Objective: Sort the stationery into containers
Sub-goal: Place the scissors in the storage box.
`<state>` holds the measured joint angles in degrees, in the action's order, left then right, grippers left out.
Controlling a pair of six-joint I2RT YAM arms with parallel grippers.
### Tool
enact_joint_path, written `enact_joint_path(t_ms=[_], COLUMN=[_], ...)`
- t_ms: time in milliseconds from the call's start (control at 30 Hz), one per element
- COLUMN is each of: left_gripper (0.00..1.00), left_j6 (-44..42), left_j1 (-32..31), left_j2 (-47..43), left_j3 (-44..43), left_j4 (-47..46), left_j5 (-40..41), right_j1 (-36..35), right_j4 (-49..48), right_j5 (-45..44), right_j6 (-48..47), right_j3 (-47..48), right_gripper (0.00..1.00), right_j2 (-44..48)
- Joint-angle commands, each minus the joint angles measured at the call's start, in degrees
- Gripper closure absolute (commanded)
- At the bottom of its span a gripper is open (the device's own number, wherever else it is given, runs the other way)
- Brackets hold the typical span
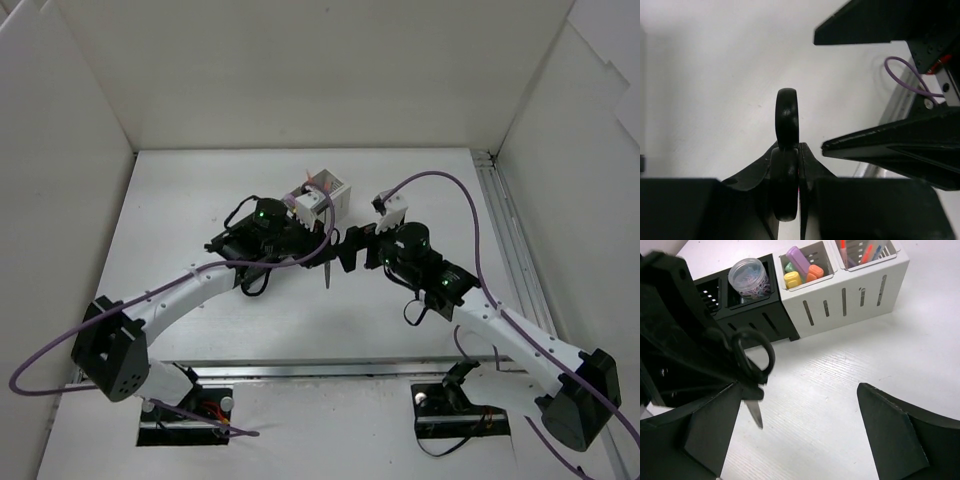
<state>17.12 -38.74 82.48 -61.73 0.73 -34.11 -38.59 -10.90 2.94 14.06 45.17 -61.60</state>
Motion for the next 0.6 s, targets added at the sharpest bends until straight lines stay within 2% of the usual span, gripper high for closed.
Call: enact_joint_path(t_ms=[0, 133, 267, 300, 433, 567], left_gripper=[1.00, 1.00, 1.00, 1.00, 1.00, 1.00], left_j6=[-4.20, -5.88, -7.11, -7.02, -9.04, -7.90], left_j1=[0.50, 3.40, 6.30, 7.01, 11.75, 17.10], left_j2=[-6.62, -12.77, -18.05, -18.58, -18.15, -14.55], left_j3=[-3.13, -1.29, 0.38, 0.82, 1.97, 1.97], left_j4=[-2.85, -1.79, -1.26, -1.52, -2.66, -3.81], left_j5=[10.09, 23.79, 43.45, 46.21, 54.74, 54.59], right_j1=[-1.05, -1.05, -0.79, -0.87, -0.96, -0.88], right_j4=[-1.85, -1.93, -1.41, -1.24, -1.32, -0.97], right_j5=[-2.23, -6.19, -7.51, -7.60, -10.23, -11.37], right_j6=[0.00, 0.70, -0.09, -0.53, -1.14, -1.67], right_j3=[1.77, 0.28, 0.01, -0.17, -1.39, -1.84], right_gripper=[0.02, 0.02, 0.02, 0.02, 0.02, 0.02], right_j2=[3.15, 4.47, 5.09, 5.35, 6.23, 7.02])
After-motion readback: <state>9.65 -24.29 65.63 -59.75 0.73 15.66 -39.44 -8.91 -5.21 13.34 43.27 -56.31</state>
